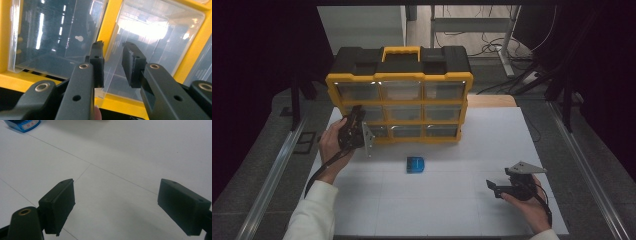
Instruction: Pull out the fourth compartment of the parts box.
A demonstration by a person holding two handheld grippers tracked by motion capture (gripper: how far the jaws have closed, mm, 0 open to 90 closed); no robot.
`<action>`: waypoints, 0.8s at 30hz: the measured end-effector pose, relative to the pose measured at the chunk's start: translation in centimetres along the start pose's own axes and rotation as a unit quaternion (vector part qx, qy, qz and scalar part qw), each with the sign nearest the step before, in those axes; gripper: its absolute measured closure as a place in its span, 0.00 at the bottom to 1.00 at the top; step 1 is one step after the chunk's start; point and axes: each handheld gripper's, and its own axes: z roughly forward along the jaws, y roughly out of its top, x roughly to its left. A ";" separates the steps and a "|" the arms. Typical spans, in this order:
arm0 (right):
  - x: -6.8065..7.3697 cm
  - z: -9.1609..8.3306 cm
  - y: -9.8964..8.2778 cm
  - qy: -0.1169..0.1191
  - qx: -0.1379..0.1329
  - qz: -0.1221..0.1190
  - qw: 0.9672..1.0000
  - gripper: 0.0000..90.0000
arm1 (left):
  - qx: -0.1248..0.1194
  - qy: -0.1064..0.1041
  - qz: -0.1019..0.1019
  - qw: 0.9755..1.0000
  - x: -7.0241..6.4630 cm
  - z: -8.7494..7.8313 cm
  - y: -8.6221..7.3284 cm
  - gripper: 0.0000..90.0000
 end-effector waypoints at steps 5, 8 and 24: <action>0.0 0.0 0.0 0.000 -0.001 0.000 1.000 0.16 | 0.000 -0.001 0.000 1.000 0.0 -0.1 0.0 0.80; 0.0 0.0 0.0 0.000 -0.001 0.001 1.000 0.16 | -0.001 -0.002 0.001 1.000 0.0 -0.1 -0.1 0.80; 0.0 -0.1 0.0 0.000 -0.001 -0.001 1.000 0.16 | -0.005 -0.005 0.001 1.000 0.0 -0.5 -0.2 0.80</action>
